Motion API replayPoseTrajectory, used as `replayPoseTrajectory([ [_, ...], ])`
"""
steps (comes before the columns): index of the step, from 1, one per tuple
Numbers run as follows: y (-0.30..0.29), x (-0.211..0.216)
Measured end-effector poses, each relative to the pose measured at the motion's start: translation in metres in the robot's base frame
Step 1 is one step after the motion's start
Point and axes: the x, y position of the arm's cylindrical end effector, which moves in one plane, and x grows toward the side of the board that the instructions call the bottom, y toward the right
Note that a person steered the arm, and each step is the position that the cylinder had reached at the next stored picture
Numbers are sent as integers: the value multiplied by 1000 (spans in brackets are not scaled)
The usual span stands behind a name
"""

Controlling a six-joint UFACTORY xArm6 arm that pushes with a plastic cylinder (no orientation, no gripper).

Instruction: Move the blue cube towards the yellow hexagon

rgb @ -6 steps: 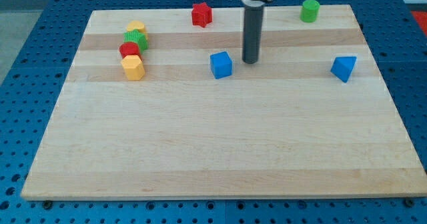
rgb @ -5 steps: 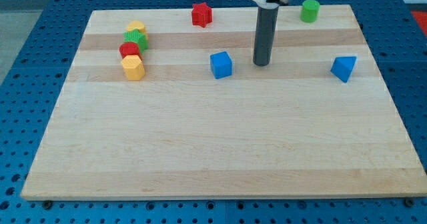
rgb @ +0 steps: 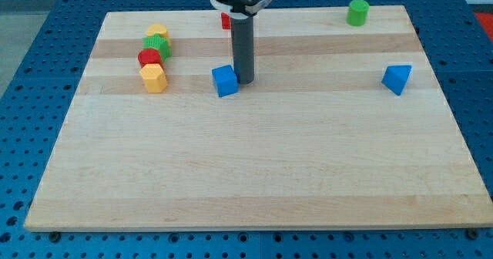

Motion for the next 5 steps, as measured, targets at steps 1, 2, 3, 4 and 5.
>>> replayPoseTrajectory([
  [1,-1,7],
  [2,-1,25],
  [3,-9,33],
  [4,-23,31],
  [5,-34,31],
])
